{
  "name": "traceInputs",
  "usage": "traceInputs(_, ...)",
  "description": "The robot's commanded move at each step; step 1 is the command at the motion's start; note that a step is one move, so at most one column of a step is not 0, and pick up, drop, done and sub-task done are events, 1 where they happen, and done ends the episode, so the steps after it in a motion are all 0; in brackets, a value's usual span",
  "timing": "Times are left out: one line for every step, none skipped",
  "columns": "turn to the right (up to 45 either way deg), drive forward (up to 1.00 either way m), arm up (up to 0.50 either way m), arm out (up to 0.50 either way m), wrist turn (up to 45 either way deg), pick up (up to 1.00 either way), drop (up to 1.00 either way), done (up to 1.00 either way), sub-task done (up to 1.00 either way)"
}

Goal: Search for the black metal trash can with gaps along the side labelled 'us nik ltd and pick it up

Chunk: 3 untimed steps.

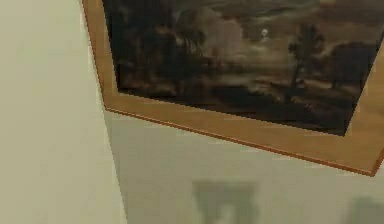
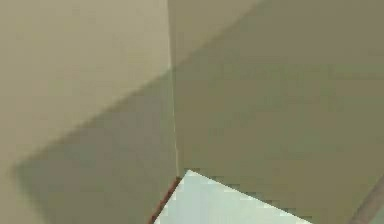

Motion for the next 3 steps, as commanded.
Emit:
traceInputs(-45.0, 0.0, 0.0, 0.0, 0.0, 0.0, 0.0, 0.0, 0.0)
traceInputs(-45.0, 0.0, 0.0, 0.0, 0.0, 0.0, 0.0, 0.0, 0.0)
traceInputs(-24.0, 0.0, 0.0, 0.0, 0.0, 0.0, 0.0, 0.0, 0.0)
